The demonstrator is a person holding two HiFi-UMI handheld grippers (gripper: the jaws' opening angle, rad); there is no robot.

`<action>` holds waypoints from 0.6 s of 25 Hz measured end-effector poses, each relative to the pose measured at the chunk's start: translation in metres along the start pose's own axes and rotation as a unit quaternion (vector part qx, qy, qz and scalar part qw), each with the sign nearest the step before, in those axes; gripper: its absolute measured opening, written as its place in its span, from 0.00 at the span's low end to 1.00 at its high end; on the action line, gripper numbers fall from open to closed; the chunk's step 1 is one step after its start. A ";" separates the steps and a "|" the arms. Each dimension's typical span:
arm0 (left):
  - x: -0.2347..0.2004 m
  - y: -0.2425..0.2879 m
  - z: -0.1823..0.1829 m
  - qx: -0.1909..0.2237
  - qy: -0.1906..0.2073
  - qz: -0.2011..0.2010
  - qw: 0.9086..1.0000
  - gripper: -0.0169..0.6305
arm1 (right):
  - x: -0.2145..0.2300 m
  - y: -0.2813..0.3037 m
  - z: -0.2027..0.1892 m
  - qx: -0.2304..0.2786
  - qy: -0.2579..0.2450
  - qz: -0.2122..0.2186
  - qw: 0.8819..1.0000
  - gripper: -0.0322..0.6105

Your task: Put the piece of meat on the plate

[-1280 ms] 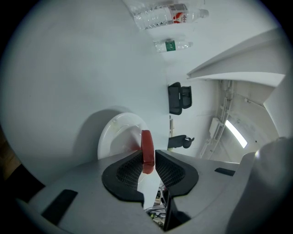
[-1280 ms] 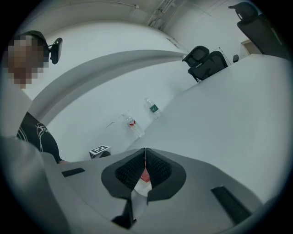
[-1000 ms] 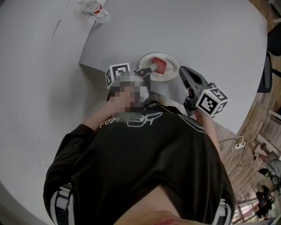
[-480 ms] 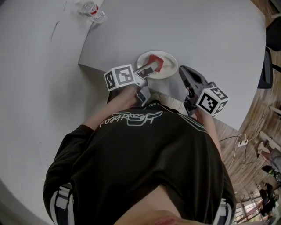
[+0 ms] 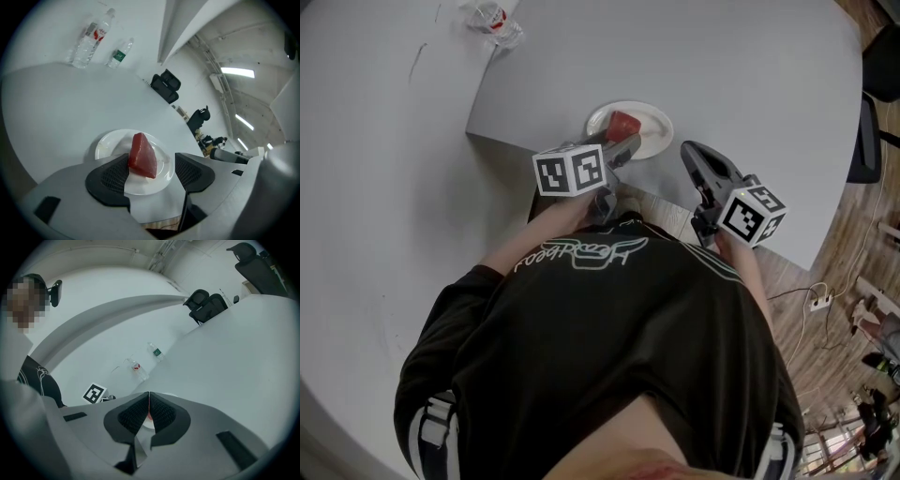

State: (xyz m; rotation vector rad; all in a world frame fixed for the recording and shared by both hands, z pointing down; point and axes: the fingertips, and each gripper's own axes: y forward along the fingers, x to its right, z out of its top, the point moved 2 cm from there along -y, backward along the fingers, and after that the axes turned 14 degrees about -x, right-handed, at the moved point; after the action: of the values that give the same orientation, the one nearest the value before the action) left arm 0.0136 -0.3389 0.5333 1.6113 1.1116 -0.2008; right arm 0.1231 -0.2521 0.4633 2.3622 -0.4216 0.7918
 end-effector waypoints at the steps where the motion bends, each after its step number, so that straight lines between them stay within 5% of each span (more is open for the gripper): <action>1: -0.001 -0.001 -0.001 -0.001 0.015 0.015 1.000 0.49 | -0.001 -0.002 -0.001 0.000 -0.001 0.000 1.000 0.06; 8: 0.008 -0.007 0.005 0.010 0.135 0.097 0.986 0.50 | -0.002 -0.021 -0.008 -0.001 0.002 0.002 1.000 0.06; 15: 0.050 -0.032 0.002 0.043 0.194 0.062 0.978 0.46 | -0.013 -0.034 -0.013 -0.001 -0.012 0.018 1.000 0.06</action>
State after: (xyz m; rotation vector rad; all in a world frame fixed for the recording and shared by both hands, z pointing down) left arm 0.0185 -0.3150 0.4789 1.8410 1.3026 0.1579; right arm 0.1228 -0.2159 0.4482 2.3708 -0.4761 0.7817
